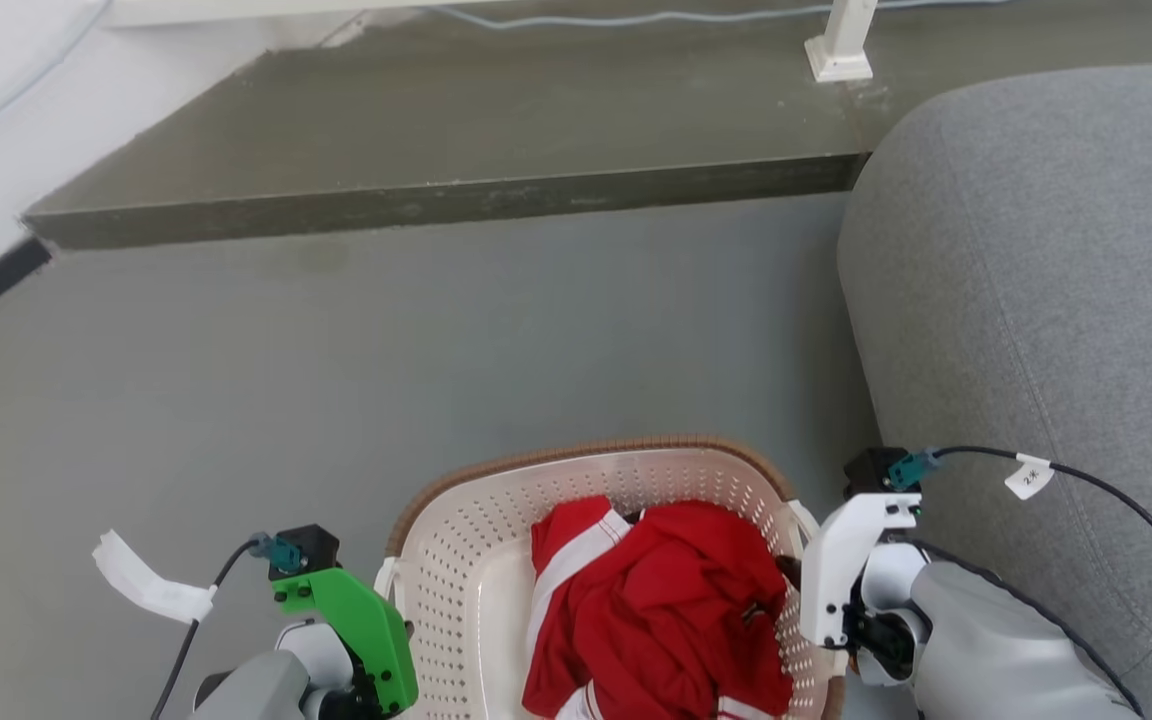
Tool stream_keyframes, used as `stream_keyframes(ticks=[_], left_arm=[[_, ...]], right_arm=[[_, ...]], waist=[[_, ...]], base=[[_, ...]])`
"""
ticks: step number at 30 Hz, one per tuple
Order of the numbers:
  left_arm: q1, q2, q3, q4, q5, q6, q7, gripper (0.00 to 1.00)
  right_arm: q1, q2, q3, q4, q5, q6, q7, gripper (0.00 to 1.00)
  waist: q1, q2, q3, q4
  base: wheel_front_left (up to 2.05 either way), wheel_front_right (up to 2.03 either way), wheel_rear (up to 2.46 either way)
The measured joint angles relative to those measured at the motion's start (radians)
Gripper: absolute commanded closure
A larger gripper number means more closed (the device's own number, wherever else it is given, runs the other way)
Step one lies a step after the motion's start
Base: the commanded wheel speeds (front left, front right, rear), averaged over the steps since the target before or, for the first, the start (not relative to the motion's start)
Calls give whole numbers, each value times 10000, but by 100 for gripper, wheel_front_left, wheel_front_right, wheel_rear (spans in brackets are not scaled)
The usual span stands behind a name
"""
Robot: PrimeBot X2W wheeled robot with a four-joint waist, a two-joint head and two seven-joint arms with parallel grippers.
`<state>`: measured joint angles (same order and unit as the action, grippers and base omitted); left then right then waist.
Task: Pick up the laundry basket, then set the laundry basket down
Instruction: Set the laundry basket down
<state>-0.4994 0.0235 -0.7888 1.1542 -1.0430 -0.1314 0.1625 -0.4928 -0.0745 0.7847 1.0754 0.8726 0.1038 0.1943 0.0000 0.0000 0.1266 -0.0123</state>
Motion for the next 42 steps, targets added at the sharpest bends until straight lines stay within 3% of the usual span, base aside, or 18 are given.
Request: stream_keyframes(ticks=[12, 42], left_arm=[[-665, 165, -42, -104, 17, -2, -234, 100], [-2275, 510, 46, -706, 161, -2, -1785, 100]], right_arm=[[-618, 4, 21, 15, 251, 0, -15, 100], [-2473, -10, -48, 105, 255, 2, -1390, 100]], waist=[[0, 0, 966, -54], [1, 0, 4291, -44]], base=[[0, 0, 0], [0, 0, 0]])
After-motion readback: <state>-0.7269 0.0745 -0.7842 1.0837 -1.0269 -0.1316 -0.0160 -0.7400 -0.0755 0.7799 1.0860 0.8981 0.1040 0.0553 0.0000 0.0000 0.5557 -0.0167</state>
